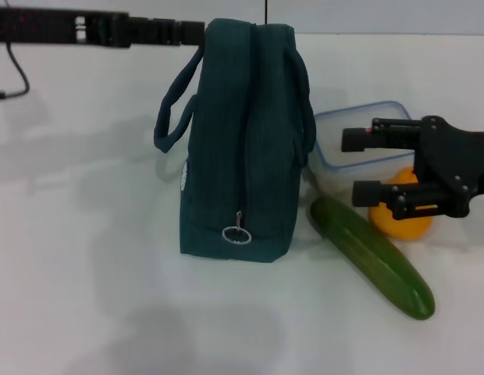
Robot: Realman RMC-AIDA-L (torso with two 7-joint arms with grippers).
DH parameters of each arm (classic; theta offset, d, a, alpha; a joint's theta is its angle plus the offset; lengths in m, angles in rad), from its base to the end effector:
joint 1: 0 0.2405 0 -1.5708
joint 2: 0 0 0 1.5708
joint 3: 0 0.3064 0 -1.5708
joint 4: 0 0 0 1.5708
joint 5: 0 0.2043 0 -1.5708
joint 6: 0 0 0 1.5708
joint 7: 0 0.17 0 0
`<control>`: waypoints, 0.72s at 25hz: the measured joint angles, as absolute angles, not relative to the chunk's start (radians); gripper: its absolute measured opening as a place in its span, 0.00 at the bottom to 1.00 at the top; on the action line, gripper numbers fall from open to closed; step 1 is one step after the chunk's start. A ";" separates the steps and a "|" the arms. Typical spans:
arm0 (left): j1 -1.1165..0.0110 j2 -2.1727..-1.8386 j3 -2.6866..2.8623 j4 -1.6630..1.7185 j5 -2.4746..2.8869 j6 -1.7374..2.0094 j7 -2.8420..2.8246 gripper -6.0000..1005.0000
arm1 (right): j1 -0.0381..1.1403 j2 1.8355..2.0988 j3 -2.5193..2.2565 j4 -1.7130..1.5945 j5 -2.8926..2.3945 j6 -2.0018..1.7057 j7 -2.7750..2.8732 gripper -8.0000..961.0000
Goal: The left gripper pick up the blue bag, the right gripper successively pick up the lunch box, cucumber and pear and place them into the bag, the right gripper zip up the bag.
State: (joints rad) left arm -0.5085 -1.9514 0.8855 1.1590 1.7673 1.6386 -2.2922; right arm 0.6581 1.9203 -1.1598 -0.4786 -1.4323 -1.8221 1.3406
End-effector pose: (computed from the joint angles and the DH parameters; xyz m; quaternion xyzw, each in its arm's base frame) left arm -0.2146 0.3850 0.0632 -0.8859 -0.3691 -0.2651 0.0937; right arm 0.2036 0.3496 -0.0150 0.9248 -0.0933 -0.3641 0.0583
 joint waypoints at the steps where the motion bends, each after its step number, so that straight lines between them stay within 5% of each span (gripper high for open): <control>1: -0.541 -1.949 0.880 1.167 1.838 1.629 -2.352 0.87 | 0.650 1.918 -1.159 -0.479 -1.432 -1.822 1.337 0.80; 18: -0.779 -1.982 0.927 1.112 2.251 1.617 -2.593 0.87 | 0.567 1.910 -1.092 -0.480 -1.429 -1.823 1.269 0.80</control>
